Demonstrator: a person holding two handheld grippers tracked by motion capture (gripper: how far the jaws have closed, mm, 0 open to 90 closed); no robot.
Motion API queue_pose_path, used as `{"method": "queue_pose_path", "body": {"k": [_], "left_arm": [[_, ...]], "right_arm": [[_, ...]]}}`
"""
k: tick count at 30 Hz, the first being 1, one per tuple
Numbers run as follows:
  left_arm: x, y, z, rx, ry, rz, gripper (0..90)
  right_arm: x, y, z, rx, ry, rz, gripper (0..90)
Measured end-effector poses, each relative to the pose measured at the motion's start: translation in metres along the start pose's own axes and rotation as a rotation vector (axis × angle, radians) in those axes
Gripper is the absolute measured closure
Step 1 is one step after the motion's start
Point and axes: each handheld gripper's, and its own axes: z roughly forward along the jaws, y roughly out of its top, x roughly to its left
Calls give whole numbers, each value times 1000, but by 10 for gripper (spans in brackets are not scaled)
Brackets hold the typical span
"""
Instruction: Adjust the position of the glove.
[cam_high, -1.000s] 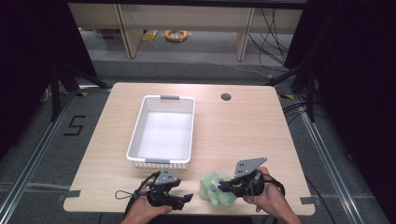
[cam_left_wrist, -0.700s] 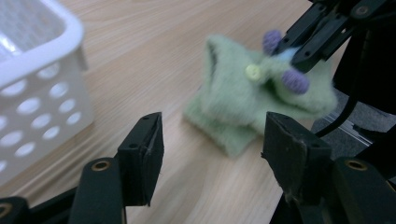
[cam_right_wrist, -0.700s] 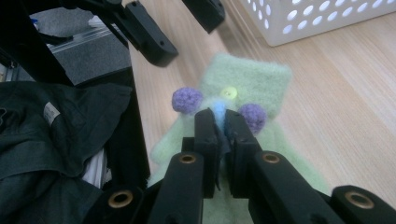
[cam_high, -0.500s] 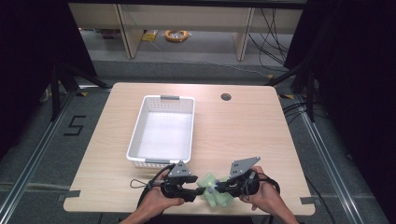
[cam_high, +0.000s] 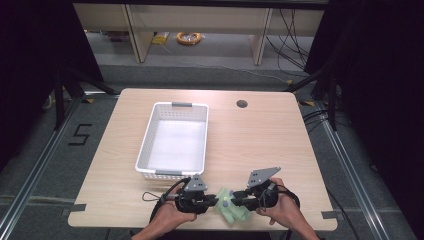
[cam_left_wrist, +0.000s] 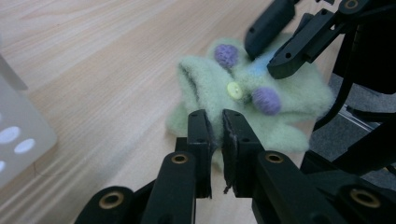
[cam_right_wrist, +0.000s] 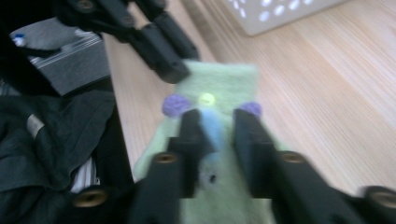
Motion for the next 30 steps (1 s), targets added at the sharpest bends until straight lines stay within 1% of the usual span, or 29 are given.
{"method": "queue_pose_path", "body": {"k": [1,2,3,4,5,6,8,9,10,11,13,14,15,16,17,18,19,20,21,22,23,24,25,26,27,28,29,30], "left_arm": [[0,0,0,0,0,0,817],[0,-1,-1,2,5,5,817],[0,-1,-1,2,5,5,816],[0,-1,-1,5,10,-2,816],[0,-1,-1,5,10,-2,816],[0,-1,0,1,9,-25,816],[0,-2,0,3,11,-19,816],[1,-1,0,4,11,-7,815],[1,-2,1,7,13,-8,814],[0,-2,1,3,9,-16,814],[0,-2,1,7,7,-12,813],[1,-2,1,14,11,-5,813],[2,-2,2,14,16,-5,810],[1,-2,2,9,8,-20,809],[1,-2,2,9,8,-20,809],[1,-3,3,9,12,-34,809],[1,-3,3,9,12,-34,809],[1,-3,3,10,10,-35,809],[1,-3,3,19,16,-23,809],[2,-3,2,26,18,-9,809],[1,-3,3,12,5,-25,810],[1,-2,1,14,-6,-26,815],[1,-2,0,16,-9,-22,817],[1,-2,0,16,-9,-22,818],[0,-2,0,4,-13,-33,820],[0,-1,-2,3,-18,-24,820],[-1,-1,-3,3,-18,-31,821],[-5,-1,-6,-15,-31,-46,823]], "right_arm": [[0,-1,0,-5,-15,15,585],[1,-2,-4,1,-28,39,584],[1,-2,-4,1,-28,39,584],[4,-4,-12,0,-53,40,564],[4,-4,-12,0,-53,40,564],[7,-8,-21,-14,-79,51,557],[10,-14,-30,-13,-130,74,560],[12,-17,-33,-10,-136,92,564],[13,-20,-35,-4,-139,103,566],[14,-24,-36,-6,-143,110,568],[15,-28,-36,-2,-141,114,570],[17,-30,-35,16,-142,121,574],[17,-34,-31,41,-144,110,584],[18,-35,-30,64,-134,121,592],[18,-35,-30,64,-134,121,592],[17,-37,-25,78,-119,115,624],[17,-37,-25,78,-119,115,624],[17,-37,-24,87,-128,117,648],[16,-38,-20,92,-141,91,750],[16,-38,-20,92,-141,91,750],[16,-38,-21,109,-139,74,788],[17,-38,-21,104,-146,64,835],[17,-37,-22,97,-146,50,841],[17,-37,-22,97,-146,50,841],[19,-34,-28,97,-158,32,848],[19,-34,-28,97,-158,32,848],[19,-32,-32,94,-157,33,849],[16,-28,-38,67,-168,30,851]]}}
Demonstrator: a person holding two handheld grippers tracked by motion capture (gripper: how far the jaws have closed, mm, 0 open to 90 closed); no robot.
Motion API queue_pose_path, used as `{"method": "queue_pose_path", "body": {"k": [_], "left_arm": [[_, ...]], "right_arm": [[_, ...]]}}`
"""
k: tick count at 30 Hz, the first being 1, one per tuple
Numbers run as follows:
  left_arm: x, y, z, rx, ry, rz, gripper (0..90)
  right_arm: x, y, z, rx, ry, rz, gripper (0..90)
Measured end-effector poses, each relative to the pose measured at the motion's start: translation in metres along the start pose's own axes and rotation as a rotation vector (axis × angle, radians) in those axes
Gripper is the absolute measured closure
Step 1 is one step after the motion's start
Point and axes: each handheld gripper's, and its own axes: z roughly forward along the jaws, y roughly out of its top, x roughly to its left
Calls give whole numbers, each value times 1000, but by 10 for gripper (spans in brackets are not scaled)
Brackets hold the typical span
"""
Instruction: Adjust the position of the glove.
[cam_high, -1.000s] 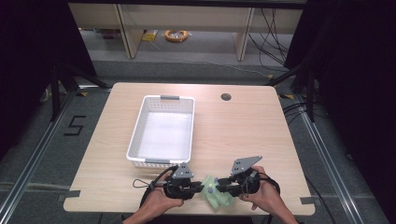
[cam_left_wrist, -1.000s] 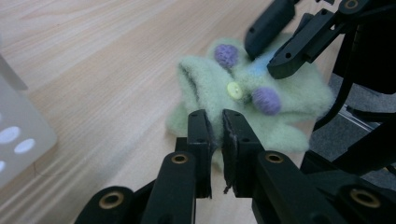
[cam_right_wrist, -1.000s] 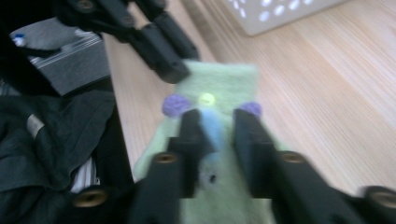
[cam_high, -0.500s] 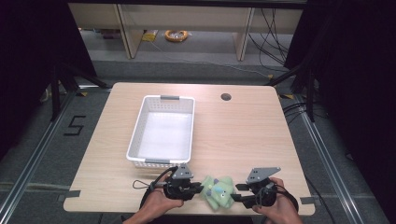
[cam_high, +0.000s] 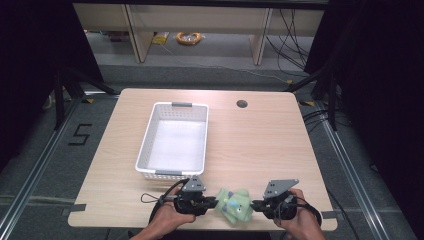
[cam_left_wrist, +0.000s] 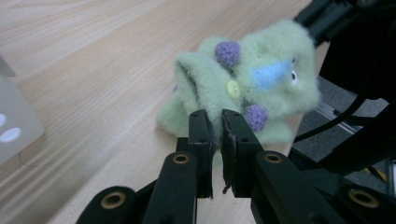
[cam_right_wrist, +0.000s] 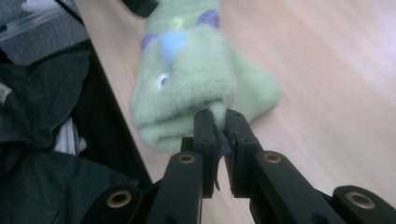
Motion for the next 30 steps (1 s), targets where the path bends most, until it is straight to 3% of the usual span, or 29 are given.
{"method": "queue_pose_path", "body": {"k": [7,8,11,12,14,17,18,20,22,23,24,25,28,29,30], "left_arm": [[-14,-3,-7,-38,-35,-13,828],[-16,-5,-7,-30,-32,-22,828],[-14,-7,-4,-14,-27,-14,828],[-11,-9,0,-5,-30,-30,829],[-9,-13,4,17,-44,-44,828],[-10,-16,7,35,-37,-56,828],[-8,-17,10,36,-43,-45,824],[-7,-17,10,41,-36,-47,820],[-5,-19,11,43,-31,-66,818],[-2,-18,11,44,-35,-63,807],[-2,-18,11,40,-22,-71,800],[-2,-18,11,35,-32,-90,790],[-1,-18,10,43,-17,-85,703],[0,-18,10,43,-46,-96,703],[1,-17,8,26,-39,-111,607]], "right_arm": [[-20,14,-3,-24,11,19,853],[-25,19,-2,0,26,16,853],[-25,22,5,7,28,32,853],[-29,24,9,27,33,16,853],[-31,24,11,57,45,32,852],[-32,21,15,37,46,43,851],[-33,19,15,59,45,54,848],[-33,16,21,51,44,61,843],[-34,15,22,65,44,60,840],[-32,13,25,62,45,95,827],[-34,13,24,72,44,85,812],[-36,11,26,45,39,88,790],[-36,10,24,54,36,124,743],[-38,9,23,39,30,124,688],[-38,6,19,-1,12,169,641]]}}
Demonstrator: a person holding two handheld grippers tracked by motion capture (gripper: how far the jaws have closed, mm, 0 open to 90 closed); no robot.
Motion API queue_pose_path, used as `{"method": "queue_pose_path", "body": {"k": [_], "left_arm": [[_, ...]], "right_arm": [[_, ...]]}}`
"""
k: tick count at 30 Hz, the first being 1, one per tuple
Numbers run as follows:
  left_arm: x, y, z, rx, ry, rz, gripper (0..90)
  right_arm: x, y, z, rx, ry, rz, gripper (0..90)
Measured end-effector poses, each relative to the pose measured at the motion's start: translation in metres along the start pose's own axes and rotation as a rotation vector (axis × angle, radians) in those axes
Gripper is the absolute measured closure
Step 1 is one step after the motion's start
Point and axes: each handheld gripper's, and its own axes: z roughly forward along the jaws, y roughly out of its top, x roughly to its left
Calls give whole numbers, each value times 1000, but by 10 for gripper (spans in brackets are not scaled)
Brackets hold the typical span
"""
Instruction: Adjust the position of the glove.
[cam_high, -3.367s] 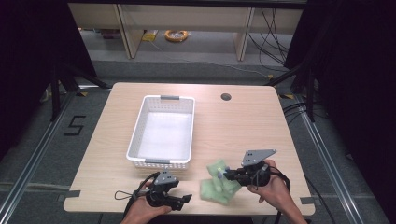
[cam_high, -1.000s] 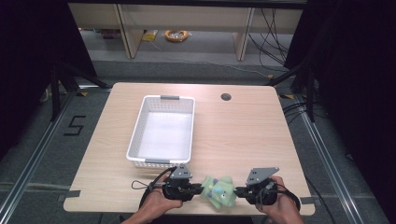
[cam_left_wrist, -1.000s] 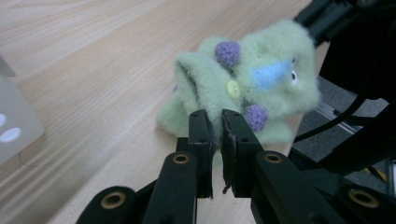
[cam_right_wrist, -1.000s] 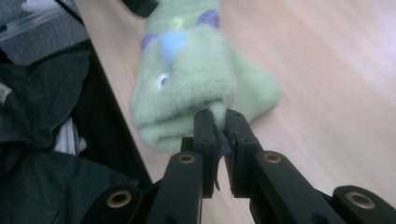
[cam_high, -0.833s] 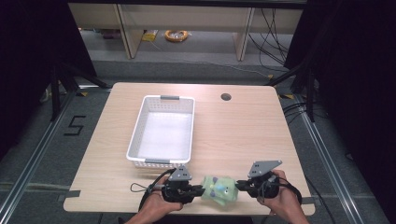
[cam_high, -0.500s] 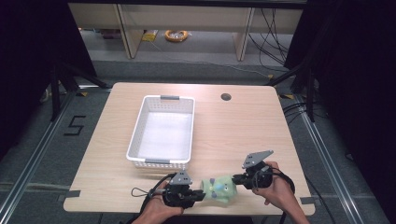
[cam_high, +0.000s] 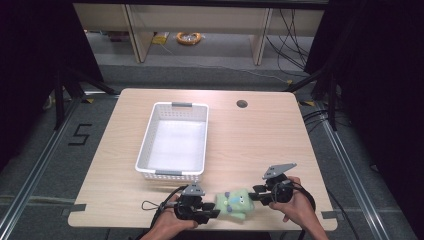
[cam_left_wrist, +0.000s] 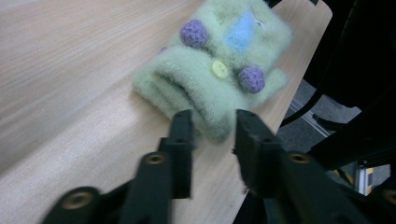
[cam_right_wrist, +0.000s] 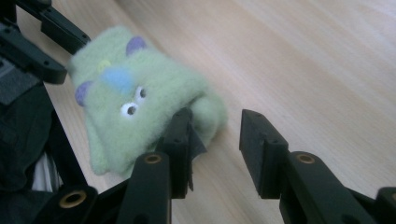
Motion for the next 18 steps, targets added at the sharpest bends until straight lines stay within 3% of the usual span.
{"method": "queue_pose_path", "body": {"k": [3,4,5,6,7,8,13,14,16,18], "left_arm": [[0,3,-4,-18,21,9,566],[1,6,-5,-37,36,-3,512],[1,6,-5,-37,36,-3,499],[1,7,-6,-37,56,-6,499],[2,8,-5,-36,47,-14,484],[2,8,-2,-48,68,-28,466],[2,12,4,-40,80,-38,442],[2,14,7,-32,90,-31,441],[4,15,12,-18,89,-41,440],[5,15,14,-15,95,-47,443]], "right_arm": [[-1,-1,-7,-36,-14,27,588],[0,-2,-11,-91,-22,55,540],[0,-2,-11,-91,-22,55,540],[1,-1,-15,-73,-13,84,521],[2,-1,-15,-90,-13,94,514],[5,0,-12,-88,-6,111,501],[8,1,-4,-61,2,142,486],[10,0,0,-66,10,170,477],[11,0,1,-42,22,172,477],[10,-2,6,-20,5,170,477]]}}
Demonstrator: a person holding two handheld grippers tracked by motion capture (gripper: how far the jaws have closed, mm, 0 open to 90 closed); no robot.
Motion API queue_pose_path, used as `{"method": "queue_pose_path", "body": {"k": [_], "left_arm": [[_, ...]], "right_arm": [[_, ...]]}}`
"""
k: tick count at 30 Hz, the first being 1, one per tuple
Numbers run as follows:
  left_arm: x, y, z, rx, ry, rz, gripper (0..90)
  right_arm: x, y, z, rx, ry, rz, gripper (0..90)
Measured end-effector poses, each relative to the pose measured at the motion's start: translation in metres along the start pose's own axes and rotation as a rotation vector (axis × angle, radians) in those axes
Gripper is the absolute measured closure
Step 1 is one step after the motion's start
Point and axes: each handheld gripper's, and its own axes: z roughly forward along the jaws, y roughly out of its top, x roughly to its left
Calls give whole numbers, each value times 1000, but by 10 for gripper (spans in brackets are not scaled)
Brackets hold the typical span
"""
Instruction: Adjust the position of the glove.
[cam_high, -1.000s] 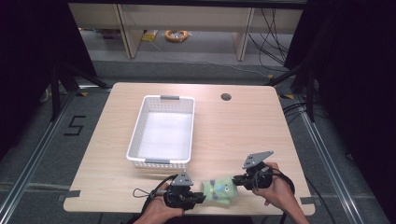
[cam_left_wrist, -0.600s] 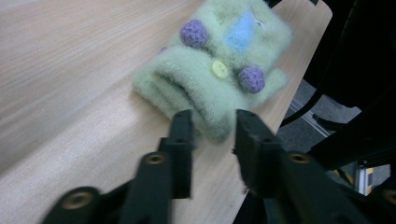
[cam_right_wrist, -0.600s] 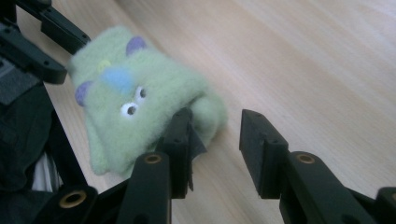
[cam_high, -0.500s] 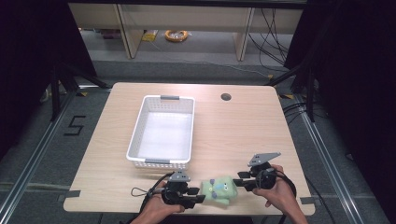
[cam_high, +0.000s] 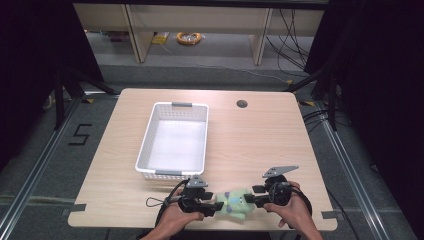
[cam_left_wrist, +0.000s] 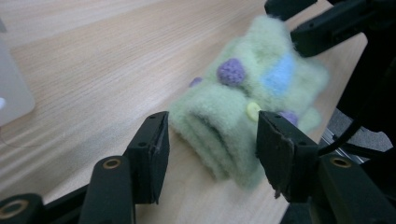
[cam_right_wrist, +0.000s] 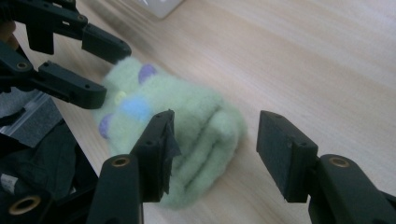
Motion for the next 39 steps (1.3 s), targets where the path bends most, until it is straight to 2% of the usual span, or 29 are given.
{"method": "queue_pose_path", "body": {"k": [1,2,3,4,5,6,7,8,9,13,14,16,20,22,23,24,25,28,29,31,32,35,39], "left_arm": [[1,0,2,8,2,-4,445],[2,-1,3,14,-2,-14,447],[3,-1,3,15,0,-18,447],[3,-1,3,13,0,-20,453],[3,-1,3,13,-3,-20,460],[3,-1,5,23,-15,-17,464],[4,-2,7,24,-19,-17,467],[4,-2,7,24,-19,-17,469],[5,-3,8,31,-24,-31,469],[4,-3,8,35,-24,-33,492],[3,-3,8,44,-18,-33,502],[4,-3,10,44,-41,-34,503],[2,-3,11,52,-36,-28,512],[1,-3,13,56,-36,-19,514],[1,-3,13,56,-36,-19,516],[-1,-2,12,67,-21,-18,516],[1,-2,14,64,-46,-21,534],[-1,-3,15,51,-39,-24,559],[0,-3,14,65,-57,-29,572],[0,-4,14,53,-56,-45,618],[1,-4,14,58,-74,-51,637],[1,-4,13,53,-74,-46,680],[2,-4,12,46,-87,-61,708]], "right_arm": [[-1,-2,5,-7,4,11,477],[-2,-2,6,16,10,17,477],[-2,-2,6,16,10,17,477],[-2,-4,8,19,13,38,478],[-5,-4,10,39,18,25,481],[-5,-6,12,34,2,16,489],[-4,-7,14,26,6,29,491],[-6,-7,13,52,16,25,495],[-6,-8,14,53,18,28,500],[-7,-9,16,48,19,32,501],[-7,-9,18,54,39,42,503],[-7,-10,19,51,43,50,505],[-7,-11,20,52,51,57,508],[-9,-12,22,41,81,58,523],[-9,-12,22,41,81,58,523],[-9,-12,21,44,78,62,526],[-8,-12,21,43,77,63,534],[-9,-12,22,42,83,62,540],[-9,-12,22,41,87,62,546],[-9,-13,23,40,101,60,569],[-9,-13,23,37,92,59,579],[-9,-13,23,37,109,55,603],[-9,-13,23,36,129,41,683]]}}
